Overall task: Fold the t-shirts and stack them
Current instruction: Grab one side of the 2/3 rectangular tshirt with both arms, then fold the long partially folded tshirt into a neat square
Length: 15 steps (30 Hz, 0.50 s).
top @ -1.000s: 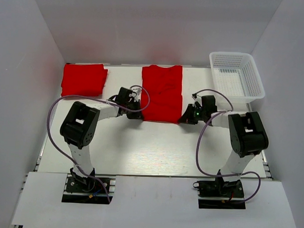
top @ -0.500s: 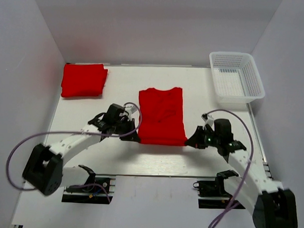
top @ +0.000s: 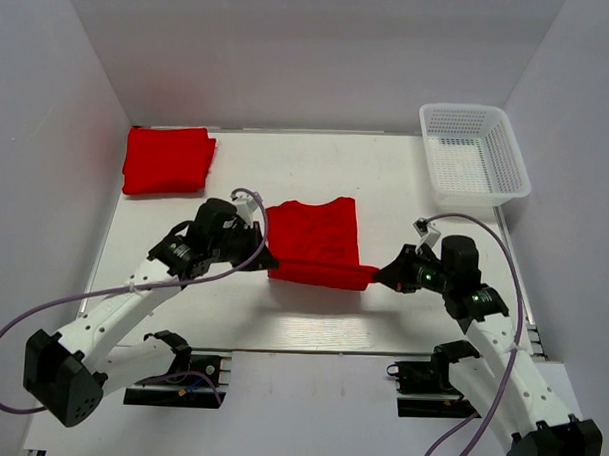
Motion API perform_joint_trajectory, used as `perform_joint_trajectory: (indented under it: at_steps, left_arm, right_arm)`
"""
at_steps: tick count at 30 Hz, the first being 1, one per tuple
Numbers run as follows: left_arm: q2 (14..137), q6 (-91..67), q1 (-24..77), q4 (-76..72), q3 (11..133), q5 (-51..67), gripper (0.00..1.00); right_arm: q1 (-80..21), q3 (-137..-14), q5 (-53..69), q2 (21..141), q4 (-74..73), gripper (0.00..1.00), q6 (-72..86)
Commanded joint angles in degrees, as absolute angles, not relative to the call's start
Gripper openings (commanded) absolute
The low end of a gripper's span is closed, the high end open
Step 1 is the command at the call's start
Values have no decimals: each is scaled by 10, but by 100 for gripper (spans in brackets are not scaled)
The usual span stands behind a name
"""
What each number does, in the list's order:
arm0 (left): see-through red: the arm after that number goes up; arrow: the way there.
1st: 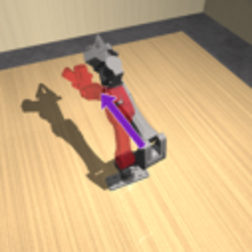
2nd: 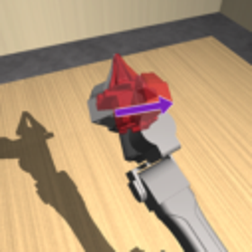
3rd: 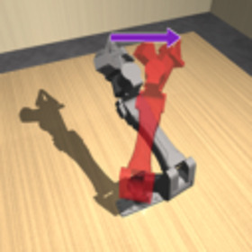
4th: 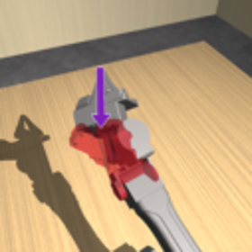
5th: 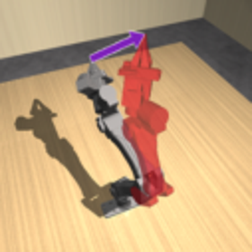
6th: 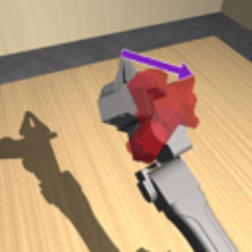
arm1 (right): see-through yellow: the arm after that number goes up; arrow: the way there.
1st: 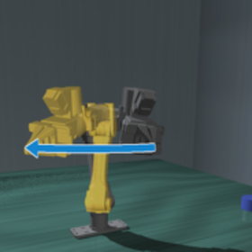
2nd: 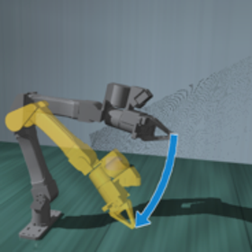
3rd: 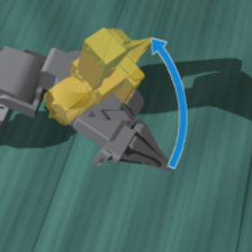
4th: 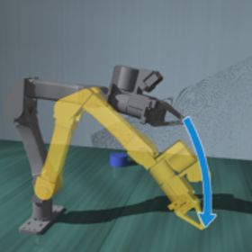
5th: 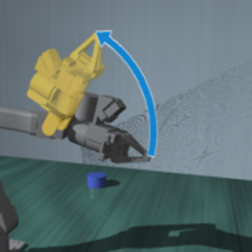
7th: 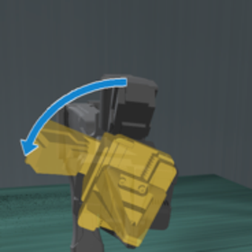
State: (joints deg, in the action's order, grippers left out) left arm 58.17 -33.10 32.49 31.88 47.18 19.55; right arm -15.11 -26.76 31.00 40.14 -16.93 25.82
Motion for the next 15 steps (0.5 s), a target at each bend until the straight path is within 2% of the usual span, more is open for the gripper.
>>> perform_joint_trajectory:
  at_steps: [1, 5, 15]
  left_arm:
    - [600, -349, 321, 359, 540, 56, 0]
    - [637, -381, 313, 388, 583, -29, 0]
    - [767, -386, 302, 399, 688, -133, 0]
  right_arm:
    - [-146, -309, 266, 450, -110, 0, 260]
    - [-146, -345, 244, 496, -69, 0, 251]
    - [-144, -473, 215, 661, -41, 0, 230]
